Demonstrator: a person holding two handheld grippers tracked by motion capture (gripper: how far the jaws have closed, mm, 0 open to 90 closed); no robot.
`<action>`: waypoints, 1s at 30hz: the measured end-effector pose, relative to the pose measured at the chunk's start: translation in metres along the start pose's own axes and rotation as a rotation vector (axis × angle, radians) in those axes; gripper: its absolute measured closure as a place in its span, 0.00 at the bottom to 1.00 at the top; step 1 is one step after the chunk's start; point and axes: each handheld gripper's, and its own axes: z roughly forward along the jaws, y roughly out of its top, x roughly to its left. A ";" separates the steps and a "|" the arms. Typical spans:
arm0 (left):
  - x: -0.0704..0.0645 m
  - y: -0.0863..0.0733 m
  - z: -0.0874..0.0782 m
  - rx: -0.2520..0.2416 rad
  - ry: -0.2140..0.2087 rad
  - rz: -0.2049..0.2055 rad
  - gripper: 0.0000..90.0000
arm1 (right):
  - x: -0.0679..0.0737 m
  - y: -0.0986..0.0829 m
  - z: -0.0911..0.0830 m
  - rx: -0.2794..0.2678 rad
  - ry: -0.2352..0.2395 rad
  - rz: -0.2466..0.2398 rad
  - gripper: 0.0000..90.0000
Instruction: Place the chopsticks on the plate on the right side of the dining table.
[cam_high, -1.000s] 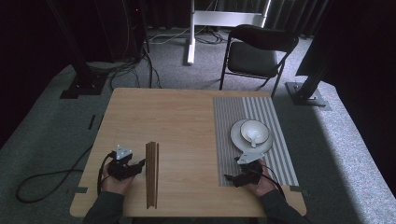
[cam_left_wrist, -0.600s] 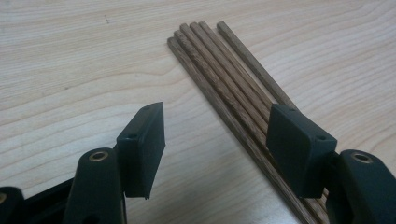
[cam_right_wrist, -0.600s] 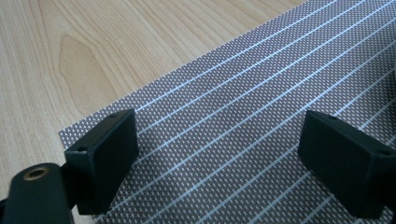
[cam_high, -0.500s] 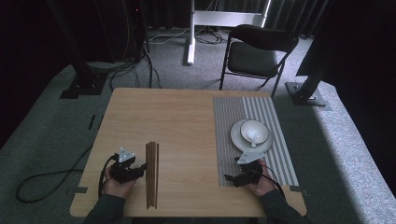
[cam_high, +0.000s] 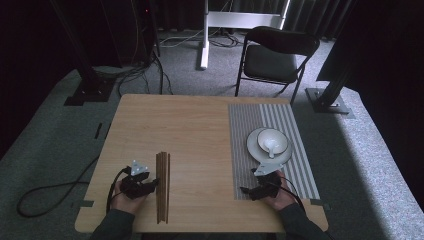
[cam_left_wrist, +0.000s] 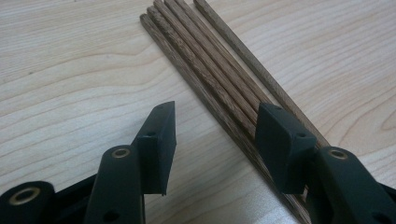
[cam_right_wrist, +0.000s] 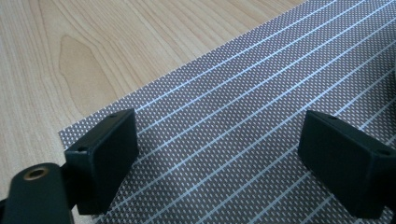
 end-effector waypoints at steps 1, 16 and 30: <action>0.000 0.000 0.000 0.000 0.000 0.000 0.54 | 0.000 0.000 0.000 0.000 0.000 0.000 0.13; -0.001 -0.001 0.002 0.028 0.014 0.007 0.60 | 0.000 0.000 0.000 0.000 0.000 0.000 0.13; 0.001 -0.004 -0.001 0.039 0.047 -0.011 0.76 | 0.000 0.000 0.000 0.000 0.000 -0.001 0.13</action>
